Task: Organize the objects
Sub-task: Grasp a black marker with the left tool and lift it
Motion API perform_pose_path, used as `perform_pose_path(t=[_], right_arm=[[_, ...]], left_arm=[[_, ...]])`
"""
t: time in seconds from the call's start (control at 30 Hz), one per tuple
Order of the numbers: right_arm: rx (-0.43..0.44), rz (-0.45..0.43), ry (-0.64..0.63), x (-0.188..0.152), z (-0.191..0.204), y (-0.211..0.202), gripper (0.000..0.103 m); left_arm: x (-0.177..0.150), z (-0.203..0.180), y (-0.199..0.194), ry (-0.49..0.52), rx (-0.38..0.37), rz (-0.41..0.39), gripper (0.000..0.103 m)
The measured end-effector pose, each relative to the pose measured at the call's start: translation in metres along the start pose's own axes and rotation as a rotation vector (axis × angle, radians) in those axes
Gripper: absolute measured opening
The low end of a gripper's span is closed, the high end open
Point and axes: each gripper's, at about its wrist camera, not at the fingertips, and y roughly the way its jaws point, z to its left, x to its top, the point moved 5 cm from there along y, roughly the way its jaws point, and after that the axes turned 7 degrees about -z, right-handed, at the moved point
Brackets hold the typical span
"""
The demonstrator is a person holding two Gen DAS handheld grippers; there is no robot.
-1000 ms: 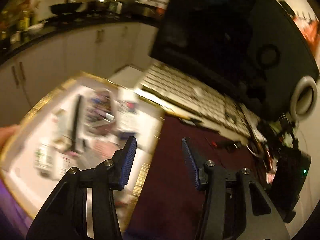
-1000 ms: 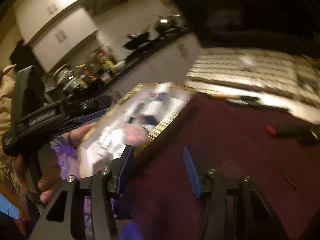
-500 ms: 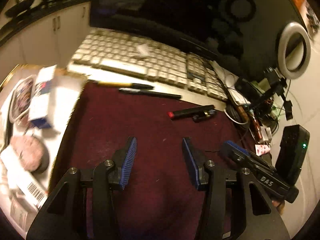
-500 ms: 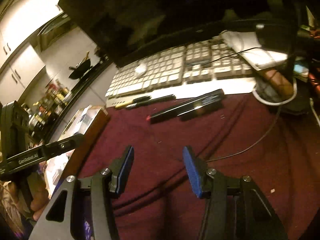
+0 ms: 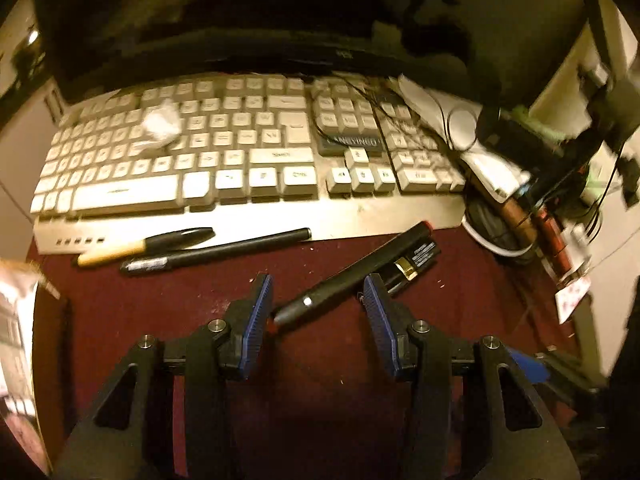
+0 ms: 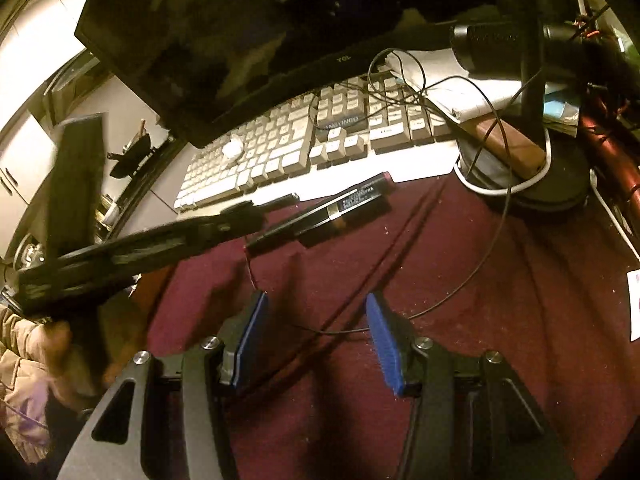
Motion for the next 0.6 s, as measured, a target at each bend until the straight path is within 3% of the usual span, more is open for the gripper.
perform_pose_path(t=[0.1,0.17,0.3,0.43,0.5,0.6], right_arm=[[0.018,0.001,0.0,0.0,0.002,-0.001,0.051],[0.024,-0.004,-0.004,0.001,0.002,-0.002,0.051],[0.014,-0.016,0.007,0.001,-0.006,-0.004,0.051],[-0.007,-0.018,0.032,0.001,-0.017,-0.005,0.051],[-0.001,-0.022,0.037,0.001,-0.018,-0.007,0.051],[-0.013,-0.023,0.027,0.002,-0.018,-0.01,0.051]], left_arm=[[-0.013,0.0,0.015,0.021,-0.006,0.067,0.047],[-0.019,-0.001,0.01,0.022,-0.006,0.061,0.047],[-0.024,-0.013,0.001,0.008,-0.106,0.1,0.046],[-0.014,-0.01,0.018,0.009,-0.021,0.102,0.046],[-0.009,-0.012,0.02,0.015,-0.008,0.093,0.03],[-0.014,-0.011,0.013,0.017,-0.006,0.087,0.02]])
